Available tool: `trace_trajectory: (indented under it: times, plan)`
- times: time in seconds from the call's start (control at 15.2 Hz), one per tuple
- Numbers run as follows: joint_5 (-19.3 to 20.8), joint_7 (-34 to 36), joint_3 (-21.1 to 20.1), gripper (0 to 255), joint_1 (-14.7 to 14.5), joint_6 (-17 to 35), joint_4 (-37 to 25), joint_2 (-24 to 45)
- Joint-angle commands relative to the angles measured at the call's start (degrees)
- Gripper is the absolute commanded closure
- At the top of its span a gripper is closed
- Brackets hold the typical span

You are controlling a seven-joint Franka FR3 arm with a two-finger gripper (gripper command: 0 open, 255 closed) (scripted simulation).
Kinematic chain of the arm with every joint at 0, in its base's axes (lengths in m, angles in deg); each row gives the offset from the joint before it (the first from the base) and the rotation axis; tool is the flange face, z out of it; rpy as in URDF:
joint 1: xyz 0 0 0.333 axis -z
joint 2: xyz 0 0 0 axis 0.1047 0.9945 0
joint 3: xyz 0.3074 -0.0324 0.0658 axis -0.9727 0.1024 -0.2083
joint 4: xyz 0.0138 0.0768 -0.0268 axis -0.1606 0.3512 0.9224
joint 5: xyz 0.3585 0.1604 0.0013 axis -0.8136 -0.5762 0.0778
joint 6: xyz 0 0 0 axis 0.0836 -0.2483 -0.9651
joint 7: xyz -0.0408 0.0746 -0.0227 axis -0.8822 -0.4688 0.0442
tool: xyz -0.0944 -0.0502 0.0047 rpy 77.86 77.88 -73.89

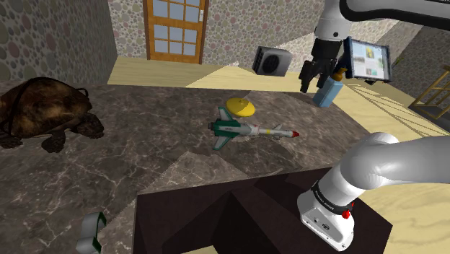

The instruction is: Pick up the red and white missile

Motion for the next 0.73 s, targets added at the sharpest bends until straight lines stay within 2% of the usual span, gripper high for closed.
trace_trajectory:
  times: [0.0, 0.66]
  plan:
    - [0.0, 0.0, 0.0, 0, 0.0, 0.0, 0.0, 0.0]
    - [0.4, -26.5, 6.3, 0, -11.3, 23.7, 12.0, 7.1]
